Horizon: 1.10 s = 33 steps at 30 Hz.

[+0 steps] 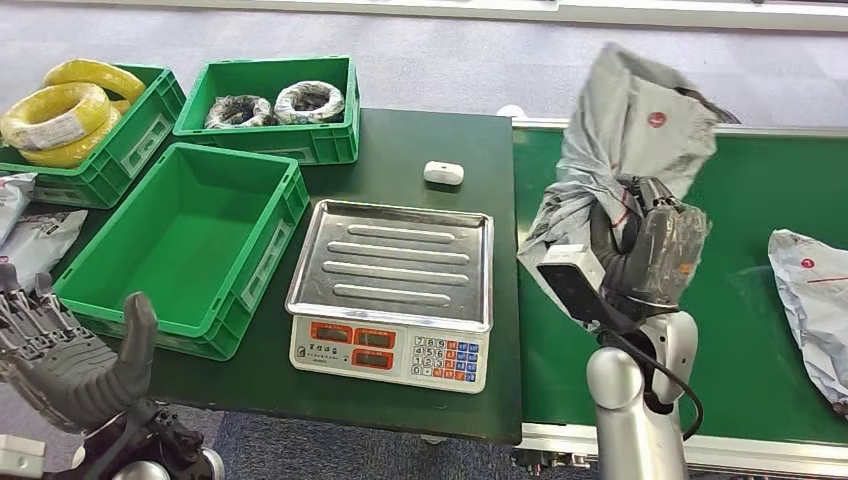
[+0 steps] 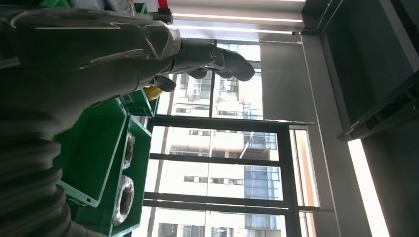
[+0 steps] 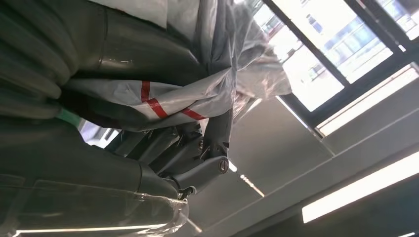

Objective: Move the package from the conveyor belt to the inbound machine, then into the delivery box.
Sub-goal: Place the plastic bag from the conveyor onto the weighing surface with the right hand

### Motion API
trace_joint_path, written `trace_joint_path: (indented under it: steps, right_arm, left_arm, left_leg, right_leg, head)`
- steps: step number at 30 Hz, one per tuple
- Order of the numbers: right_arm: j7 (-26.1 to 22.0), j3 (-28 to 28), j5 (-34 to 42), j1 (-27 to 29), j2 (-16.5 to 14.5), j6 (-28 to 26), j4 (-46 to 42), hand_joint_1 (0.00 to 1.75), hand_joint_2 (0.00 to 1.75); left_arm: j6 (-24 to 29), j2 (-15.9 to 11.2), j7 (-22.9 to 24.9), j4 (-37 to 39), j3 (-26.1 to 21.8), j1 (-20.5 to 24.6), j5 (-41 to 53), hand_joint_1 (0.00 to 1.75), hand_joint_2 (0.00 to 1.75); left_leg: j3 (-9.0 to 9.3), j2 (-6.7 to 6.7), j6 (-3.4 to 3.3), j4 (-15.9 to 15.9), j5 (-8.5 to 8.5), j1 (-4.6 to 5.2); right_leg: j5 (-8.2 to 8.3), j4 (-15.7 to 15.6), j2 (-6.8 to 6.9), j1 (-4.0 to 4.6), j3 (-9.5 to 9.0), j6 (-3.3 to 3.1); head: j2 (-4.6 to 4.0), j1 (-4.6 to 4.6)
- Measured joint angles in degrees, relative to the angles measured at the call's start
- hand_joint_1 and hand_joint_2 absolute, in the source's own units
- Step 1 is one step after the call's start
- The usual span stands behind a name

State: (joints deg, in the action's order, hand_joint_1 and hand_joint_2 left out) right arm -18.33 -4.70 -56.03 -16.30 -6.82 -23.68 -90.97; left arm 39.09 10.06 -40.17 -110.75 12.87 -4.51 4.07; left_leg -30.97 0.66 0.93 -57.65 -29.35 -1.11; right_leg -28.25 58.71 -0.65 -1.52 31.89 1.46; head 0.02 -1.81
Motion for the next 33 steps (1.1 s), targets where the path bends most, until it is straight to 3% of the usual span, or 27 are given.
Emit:
trace_joint_path:
  steps: [12, 21, 33]
  right_arm:
    - [-2.5, -11.7, 0.6, -0.1, -0.6, 4.5, 2.4, 1.75, 1.75]
    - [-2.5, -14.4, 1.7, -0.8, -1.0, 5.0, 5.3, 1.75, 1.75]
    - [-2.7, -15.4, 7.2, -4.3, -2.7, -0.6, 21.3, 1.75, 1.75]
  left_arm:
    - [-2.2, -0.3, 0.0, 5.6, 2.2, 2.9, -1.9, 0.0, 1.75]
    - [-2.3, -0.3, 0.0, 7.3, 2.3, 3.4, -2.6, 0.0, 1.75]
    - [-0.9, -0.3, 0.0, 8.0, 2.7, 2.2, -3.3, 0.0, 1.75]
  left_leg:
    - [-0.09, -0.02, 0.01, 0.0, 0.04, 0.0]
    - [-0.11, -0.04, 0.01, 0.0, 0.04, 0.0]
    - [-0.14, -0.03, 0.01, 0.0, 0.04, 0.0]
  right_leg:
    - [0.03, 0.0, -0.05, 0.0, 0.08, -0.01]
    - [0.03, 0.0, -0.06, 0.0, 0.09, -0.01]
    - [0.03, 0.0, -0.05, 0.01, 0.11, -0.01]
  head:
    - [0.0, 0.02]
    - [0.0, 0.01]
    - [0.0, 0.02]
